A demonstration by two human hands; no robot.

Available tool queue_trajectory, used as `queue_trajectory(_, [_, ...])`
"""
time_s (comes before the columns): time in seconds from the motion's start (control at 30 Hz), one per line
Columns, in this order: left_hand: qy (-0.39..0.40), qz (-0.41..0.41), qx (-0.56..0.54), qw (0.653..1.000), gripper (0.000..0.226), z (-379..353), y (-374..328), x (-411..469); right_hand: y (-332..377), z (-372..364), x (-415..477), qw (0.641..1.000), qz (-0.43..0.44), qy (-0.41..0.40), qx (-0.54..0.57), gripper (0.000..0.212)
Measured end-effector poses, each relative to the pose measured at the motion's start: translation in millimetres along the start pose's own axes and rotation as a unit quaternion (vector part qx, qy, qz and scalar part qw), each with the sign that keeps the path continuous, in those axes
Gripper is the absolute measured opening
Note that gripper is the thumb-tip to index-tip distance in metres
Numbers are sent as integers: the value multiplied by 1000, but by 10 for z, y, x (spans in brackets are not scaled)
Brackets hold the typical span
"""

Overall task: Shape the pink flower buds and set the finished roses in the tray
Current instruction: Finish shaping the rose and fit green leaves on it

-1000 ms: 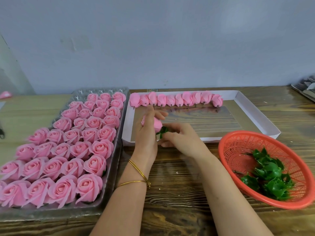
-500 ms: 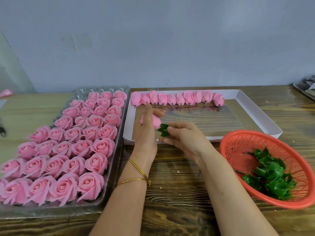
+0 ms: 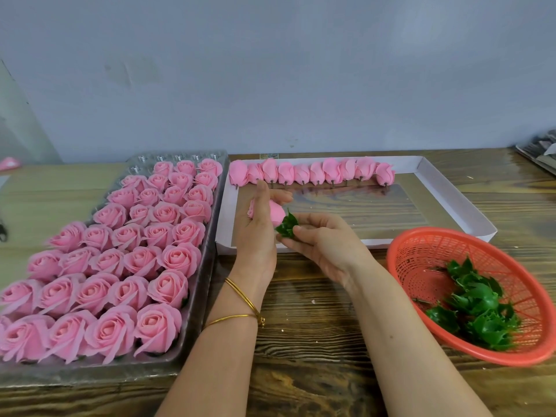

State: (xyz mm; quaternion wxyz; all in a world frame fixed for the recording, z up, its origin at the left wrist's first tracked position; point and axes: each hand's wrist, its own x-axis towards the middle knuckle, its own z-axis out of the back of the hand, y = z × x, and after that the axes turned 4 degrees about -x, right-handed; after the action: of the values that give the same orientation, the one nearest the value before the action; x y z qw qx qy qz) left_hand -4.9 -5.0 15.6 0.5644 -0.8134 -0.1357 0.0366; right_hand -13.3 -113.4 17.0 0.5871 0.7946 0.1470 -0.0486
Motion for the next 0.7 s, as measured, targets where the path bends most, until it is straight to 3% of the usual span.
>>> queue_trajectory(0.7, [32,9,15,999,46,-5,42,14,-9,-14,-4,999,46,16,6,30])
